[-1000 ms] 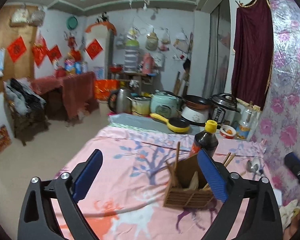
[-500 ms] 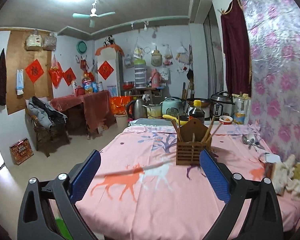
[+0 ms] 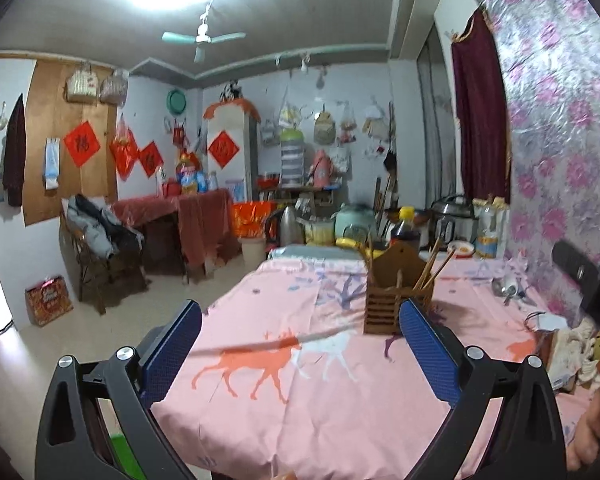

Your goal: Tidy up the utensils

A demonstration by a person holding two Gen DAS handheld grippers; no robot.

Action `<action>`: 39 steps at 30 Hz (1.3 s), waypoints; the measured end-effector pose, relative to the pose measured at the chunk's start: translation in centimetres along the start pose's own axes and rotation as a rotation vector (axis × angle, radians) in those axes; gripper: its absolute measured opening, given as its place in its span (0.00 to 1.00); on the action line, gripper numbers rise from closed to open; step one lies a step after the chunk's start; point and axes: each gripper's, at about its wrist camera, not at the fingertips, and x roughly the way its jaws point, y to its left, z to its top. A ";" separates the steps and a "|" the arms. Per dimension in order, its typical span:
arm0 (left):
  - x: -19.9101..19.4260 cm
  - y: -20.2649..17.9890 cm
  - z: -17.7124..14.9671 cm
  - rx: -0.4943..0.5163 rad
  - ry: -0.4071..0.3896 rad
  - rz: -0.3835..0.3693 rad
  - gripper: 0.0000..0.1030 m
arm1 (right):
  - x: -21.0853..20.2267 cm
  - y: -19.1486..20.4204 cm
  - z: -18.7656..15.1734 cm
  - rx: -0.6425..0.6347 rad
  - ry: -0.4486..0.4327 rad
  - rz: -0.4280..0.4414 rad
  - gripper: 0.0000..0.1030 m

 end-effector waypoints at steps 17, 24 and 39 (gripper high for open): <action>3.0 -0.6 -1.5 0.013 0.077 0.015 0.95 | 1.4 1.0 -1.7 -0.075 0.070 0.021 0.94; 4.2 -0.8 -0.7 0.012 0.071 0.028 0.95 | 3.0 1.8 -2.5 -0.081 0.122 0.032 0.94; 4.8 0.1 -1.2 -0.006 0.100 0.018 0.95 | 3.1 1.9 -2.9 -0.098 0.130 0.029 0.94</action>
